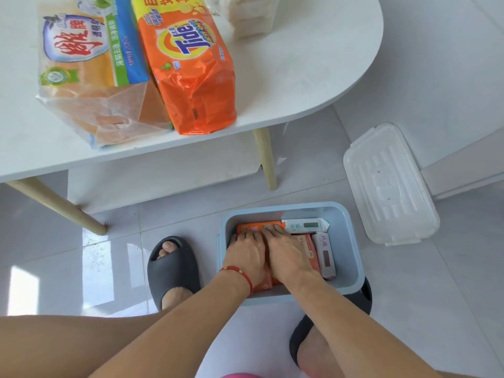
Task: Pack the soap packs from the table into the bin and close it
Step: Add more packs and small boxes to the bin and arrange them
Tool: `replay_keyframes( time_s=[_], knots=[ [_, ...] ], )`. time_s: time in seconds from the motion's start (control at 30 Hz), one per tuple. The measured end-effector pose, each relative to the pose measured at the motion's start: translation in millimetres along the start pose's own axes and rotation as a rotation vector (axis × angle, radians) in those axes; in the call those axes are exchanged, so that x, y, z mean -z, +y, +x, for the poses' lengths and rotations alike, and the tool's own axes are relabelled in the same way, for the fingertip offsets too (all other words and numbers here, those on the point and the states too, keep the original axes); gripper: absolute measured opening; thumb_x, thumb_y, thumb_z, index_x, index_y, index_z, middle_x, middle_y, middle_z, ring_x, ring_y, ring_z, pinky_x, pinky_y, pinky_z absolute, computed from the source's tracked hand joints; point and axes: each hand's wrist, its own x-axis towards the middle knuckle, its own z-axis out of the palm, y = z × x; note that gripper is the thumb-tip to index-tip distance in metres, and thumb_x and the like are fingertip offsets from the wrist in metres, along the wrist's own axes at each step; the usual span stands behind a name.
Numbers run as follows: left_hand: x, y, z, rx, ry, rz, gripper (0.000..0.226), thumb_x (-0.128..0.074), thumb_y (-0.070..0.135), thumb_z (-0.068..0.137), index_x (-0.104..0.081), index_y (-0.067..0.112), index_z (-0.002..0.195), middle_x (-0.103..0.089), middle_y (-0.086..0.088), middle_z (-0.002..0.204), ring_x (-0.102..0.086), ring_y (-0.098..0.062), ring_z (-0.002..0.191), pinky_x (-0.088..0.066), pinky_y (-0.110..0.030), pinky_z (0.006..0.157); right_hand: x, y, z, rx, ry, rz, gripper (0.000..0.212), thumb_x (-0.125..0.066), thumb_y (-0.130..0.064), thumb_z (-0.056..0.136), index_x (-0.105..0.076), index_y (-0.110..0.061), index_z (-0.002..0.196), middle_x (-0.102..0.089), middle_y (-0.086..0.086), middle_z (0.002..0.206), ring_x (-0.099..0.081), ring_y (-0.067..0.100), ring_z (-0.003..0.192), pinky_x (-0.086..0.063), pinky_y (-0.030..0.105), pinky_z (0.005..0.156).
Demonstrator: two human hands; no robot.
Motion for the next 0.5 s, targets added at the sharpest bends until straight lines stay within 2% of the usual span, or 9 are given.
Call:
replay_keyframes(
  time_s=[0.07, 0.13, 0.23, 0.3, 0.33, 0.4, 0.43, 0.5],
  knots=[
    [7.6, -2.2, 5.0, -0.016, -0.035, 0.010, 0.049, -0.049, 0.033, 0.089, -0.050, 0.005, 0.130, -0.061, -0.015, 0.125, -0.059, -0.029, 0.112, -0.047, -0.038, 0.099, 0.1, 0.7, 0.7, 0.009, 0.011, 0.001, 0.059, -0.054, -0.021, 0.098, -0.038, -0.017, 0.155, -0.044, 0.001, 0.158, -0.032, 0.016, 0.149, -0.024, 0.033, 0.123],
    [14.3, -2.7, 9.3, -0.027, -0.049, 0.026, 0.045, -0.050, 0.032, 0.088, -0.053, 0.005, 0.124, -0.065, -0.015, 0.120, -0.062, -0.029, 0.107, -0.049, -0.038, 0.091, -0.3, 2.3, -2.8, 0.005, -0.019, 0.003, 0.065, -0.058, -0.022, 0.097, -0.033, -0.017, 0.157, -0.041, 0.000, 0.161, -0.027, 0.016, 0.152, -0.019, 0.035, 0.125],
    [21.0, -2.4, 10.1, -0.037, -0.074, 0.008, 0.046, -0.051, 0.031, 0.088, -0.052, 0.005, 0.127, -0.064, -0.015, 0.123, -0.062, -0.029, 0.110, -0.049, -0.038, 0.093, 2.2, 6.5, -10.1, 0.020, -0.064, 0.103, 0.069, -0.059, -0.017, 0.098, -0.028, -0.019, 0.160, -0.032, 0.000, 0.165, -0.019, 0.016, 0.156, -0.012, 0.038, 0.128],
    [19.0, -5.7, 4.7, -0.027, -0.096, -0.086, 0.051, -0.052, 0.029, 0.090, -0.046, 0.004, 0.135, -0.058, -0.017, 0.131, -0.057, -0.032, 0.118, -0.045, -0.038, 0.101, 8.2, 13.1, -15.8, 0.015, -0.061, 0.305, 0.070, -0.061, -0.005, 0.093, -0.037, -0.022, 0.156, -0.041, 0.000, 0.161, -0.031, 0.019, 0.151, -0.023, 0.041, 0.125],
    [15.6, -7.3, 0.1, -0.026, -0.099, -0.128, 0.055, -0.052, 0.028, 0.091, -0.041, 0.004, 0.139, -0.054, -0.019, 0.134, -0.053, -0.032, 0.122, -0.042, -0.038, 0.105, 11.8, 17.9, -20.7, -0.052, -0.013, 0.411, 0.067, -0.062, 0.001, 0.090, -0.046, -0.025, 0.151, -0.051, -0.001, 0.153, -0.043, 0.021, 0.144, -0.035, 0.041, 0.120],
    [12.3, -9.0, -8.3, -0.028, -0.061, -0.140, 0.059, -0.054, 0.028, 0.092, -0.036, 0.004, 0.143, -0.048, -0.019, 0.138, -0.046, -0.033, 0.125, -0.035, -0.037, 0.110, 16.6, 27.1, -30.7, -0.292, 0.153, 0.501, 0.046, -0.062, 0.000, 0.091, -0.064, -0.027, 0.128, -0.070, -0.003, 0.125, -0.063, 0.021, 0.120, -0.053, 0.039, 0.101],
    [12.3, -9.0, -10.9, -0.009, -0.041, -0.132, 0.061, -0.057, 0.031, 0.091, -0.036, 0.006, 0.143, -0.045, -0.019, 0.139, -0.044, -0.034, 0.125, -0.034, -0.039, 0.111, 16.6, 29.1, -34.6, -0.393, 0.159, 0.512, 0.035, -0.061, -0.004, 0.092, -0.069, -0.026, 0.117, -0.074, -0.004, 0.115, -0.067, 0.020, 0.112, -0.056, 0.038, 0.094],
    [18.6, -6.3, -15.0, 0.023, -0.018, -0.149, 0.062, -0.067, 0.038, 0.087, -0.044, 0.009, 0.137, -0.041, -0.016, 0.135, -0.043, -0.034, 0.121, -0.040, -0.041, 0.107, 14.8, 21.6, -41.3, -0.367, 0.005, 0.589, 0.027, -0.060, -0.011, 0.094, -0.073, -0.025, 0.114, -0.074, -0.006, 0.113, -0.067, 0.018, 0.110, -0.053, 0.034, 0.094]
  ],
)
